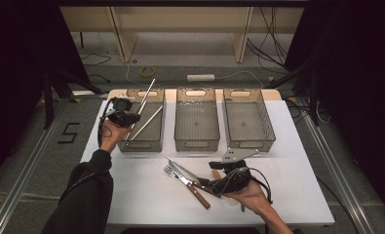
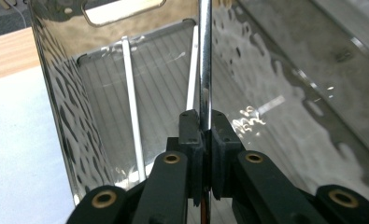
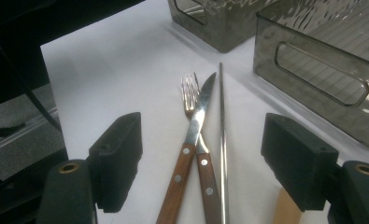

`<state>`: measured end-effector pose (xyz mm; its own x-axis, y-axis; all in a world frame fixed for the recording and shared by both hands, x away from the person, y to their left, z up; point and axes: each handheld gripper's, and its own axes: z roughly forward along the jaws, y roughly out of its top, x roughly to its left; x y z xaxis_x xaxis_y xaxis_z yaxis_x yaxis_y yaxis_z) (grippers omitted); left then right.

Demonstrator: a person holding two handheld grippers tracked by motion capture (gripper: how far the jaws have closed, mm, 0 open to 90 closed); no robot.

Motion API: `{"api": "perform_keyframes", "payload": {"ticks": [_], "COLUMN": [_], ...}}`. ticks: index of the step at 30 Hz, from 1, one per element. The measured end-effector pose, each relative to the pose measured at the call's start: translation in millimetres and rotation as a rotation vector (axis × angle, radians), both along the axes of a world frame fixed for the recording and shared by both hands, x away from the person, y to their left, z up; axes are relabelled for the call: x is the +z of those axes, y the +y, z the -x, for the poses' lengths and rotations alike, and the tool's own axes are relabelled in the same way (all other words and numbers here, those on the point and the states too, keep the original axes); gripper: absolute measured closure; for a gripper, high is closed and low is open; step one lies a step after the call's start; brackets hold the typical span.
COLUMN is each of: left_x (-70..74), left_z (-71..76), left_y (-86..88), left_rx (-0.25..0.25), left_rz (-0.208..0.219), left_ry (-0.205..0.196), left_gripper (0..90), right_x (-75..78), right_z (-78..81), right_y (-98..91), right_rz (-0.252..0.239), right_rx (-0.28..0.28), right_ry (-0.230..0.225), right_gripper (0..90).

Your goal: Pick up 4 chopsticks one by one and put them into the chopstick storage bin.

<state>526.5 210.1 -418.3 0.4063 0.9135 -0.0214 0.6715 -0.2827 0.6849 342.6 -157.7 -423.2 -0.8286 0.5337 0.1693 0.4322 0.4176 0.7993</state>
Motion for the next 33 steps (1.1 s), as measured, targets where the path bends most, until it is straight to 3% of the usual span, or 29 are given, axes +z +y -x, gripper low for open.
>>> {"api": "perform_keyframes", "payload": {"ticks": [6, 8, 11, 15, 21, 23, 27, 33], "left_x": [-6.0, -4.9, -1.9, 3.9, 14.5, 17.4, 18.9, 17.0], "left_z": [-2.2, -2.0, 0.3, 7.6, 34.3, 45.3, 68.5, 97.9], "left_y": [-1.1, -1.8, -1.8, -1.4, -3.8, -3.1, -2.7, -6.4], "left_rx": [0.016, 0.018, 0.008, -0.004, -0.047, -0.054, -0.081, -0.12], "left_rz": [-0.002, 0.001, 0.017, 0.053, 0.084, 0.112, 0.155, 0.156], "left_ry": [0.017, 0.023, 0.012, 0.019, 0.013, 0.004, -0.02, -0.056], "left_gripper": [83.6, 75.2, 73.4, 64.3, 45.8, 40.8, 34.4, 28.4], "right_x": [0.5, 0.6, 0.5, 1.1, 1.0, 2.2, 5.9, 2.1], "right_z": [0.6, 0.6, 0.3, -0.1, -2.8, -4.4, -10.0, -23.0], "right_y": [0.3, 0.2, 0.0, -0.4, -0.7, -0.6, 0.6, 7.7], "right_rz": [0.0, 0.002, 0.003, 0.011, 0.048, 0.064, 0.113, 0.207], "right_rx": [0.005, 0.007, 0.004, 0.0, -0.018, -0.027, -0.037, -0.048], "right_ry": [0.002, 0.002, 0.003, 0.0, 0.015, 0.02, 0.037, 0.094], "right_gripper": [30.2, 30.2, 30.2, 30.2, 30.9, 31.6, 34.7, 42.2]}}
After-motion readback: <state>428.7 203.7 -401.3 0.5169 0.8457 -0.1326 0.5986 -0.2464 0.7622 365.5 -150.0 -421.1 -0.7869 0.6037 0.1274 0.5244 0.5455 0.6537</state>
